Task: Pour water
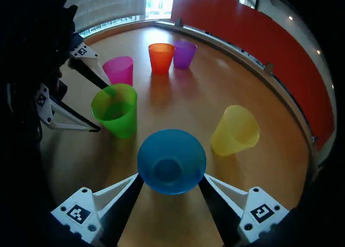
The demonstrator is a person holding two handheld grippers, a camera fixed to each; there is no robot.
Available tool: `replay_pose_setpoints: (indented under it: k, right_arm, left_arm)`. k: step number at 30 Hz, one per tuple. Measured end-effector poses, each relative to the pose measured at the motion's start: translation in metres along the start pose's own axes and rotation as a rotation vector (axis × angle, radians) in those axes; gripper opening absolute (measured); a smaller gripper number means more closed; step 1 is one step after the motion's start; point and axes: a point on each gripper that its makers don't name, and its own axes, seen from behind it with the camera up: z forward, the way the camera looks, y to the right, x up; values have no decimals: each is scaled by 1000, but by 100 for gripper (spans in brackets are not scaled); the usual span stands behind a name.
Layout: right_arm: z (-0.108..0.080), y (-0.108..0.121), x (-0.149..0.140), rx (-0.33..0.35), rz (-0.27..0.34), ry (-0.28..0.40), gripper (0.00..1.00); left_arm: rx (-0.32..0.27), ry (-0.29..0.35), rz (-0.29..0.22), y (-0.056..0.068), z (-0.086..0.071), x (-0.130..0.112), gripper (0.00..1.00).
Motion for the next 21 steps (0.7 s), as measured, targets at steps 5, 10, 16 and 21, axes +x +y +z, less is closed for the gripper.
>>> replay_pose_setpoints:
  k: [5, 10, 16, 21]
  right_arm:
    - [-3, 0, -7, -8, 11, -4, 94]
    - [-8, 1, -14, -17, 24, -7, 94]
    - [-14, 1, -24, -33, 39, -9, 94]
    - [-21, -1, -33, -46, 54, -11, 94]
  left_arm:
    - [7, -4, -4, 1, -5, -3, 88]
    - [21, -9, -24, -1, -12, -9, 88]
    - [41, -17, -59, -1, -24, -19, 88]
    - [67, -18, -87, -4, -36, -27, 88]
